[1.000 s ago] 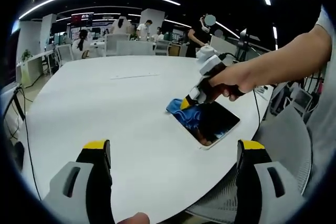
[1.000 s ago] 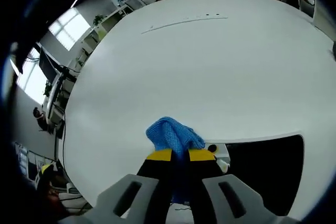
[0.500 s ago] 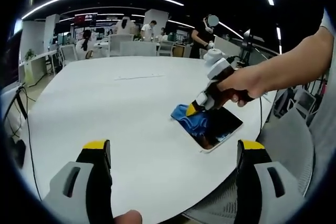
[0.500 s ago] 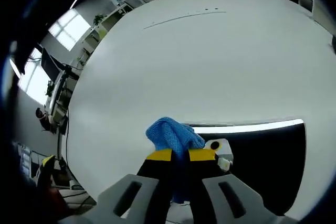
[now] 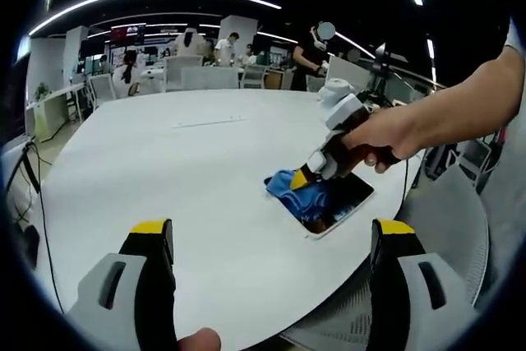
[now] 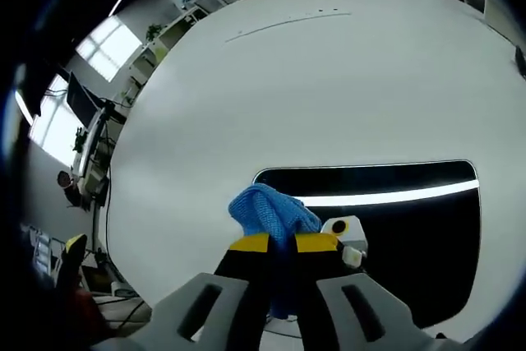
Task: Wipe the mirror surface with the cleaning cloth until all visible marks leave the cleaned area.
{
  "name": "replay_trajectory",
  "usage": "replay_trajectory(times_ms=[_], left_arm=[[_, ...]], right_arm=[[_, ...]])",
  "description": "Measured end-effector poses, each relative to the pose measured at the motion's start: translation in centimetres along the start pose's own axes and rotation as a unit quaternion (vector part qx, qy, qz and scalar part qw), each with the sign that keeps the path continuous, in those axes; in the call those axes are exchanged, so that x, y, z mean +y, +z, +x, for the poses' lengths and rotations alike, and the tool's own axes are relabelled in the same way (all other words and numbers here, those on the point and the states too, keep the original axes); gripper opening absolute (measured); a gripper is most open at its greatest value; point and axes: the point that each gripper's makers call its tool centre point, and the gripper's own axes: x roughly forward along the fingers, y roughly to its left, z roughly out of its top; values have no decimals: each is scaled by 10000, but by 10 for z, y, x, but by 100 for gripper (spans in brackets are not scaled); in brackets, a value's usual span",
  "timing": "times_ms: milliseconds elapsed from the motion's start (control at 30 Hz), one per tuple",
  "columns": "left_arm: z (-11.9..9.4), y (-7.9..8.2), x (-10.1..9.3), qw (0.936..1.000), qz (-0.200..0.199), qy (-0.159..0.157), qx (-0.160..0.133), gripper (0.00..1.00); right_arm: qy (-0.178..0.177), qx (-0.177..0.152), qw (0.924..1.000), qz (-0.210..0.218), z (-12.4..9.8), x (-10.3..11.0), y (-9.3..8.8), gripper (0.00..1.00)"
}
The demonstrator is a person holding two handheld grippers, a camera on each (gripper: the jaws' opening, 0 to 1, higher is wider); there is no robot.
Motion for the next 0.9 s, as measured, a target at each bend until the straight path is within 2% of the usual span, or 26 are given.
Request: replay_trajectory(times_ms=[400, 900], left_arm=[[-6, 1, -6, 10000, -22, -15, -82, 99], [-6, 3, -6, 9999, -79, 31, -119, 99]], right_arm=[[-35, -71, 9998, -164, 5, -1, 0, 3], [3, -20, 9997, -243, -1, -1, -3, 3]])
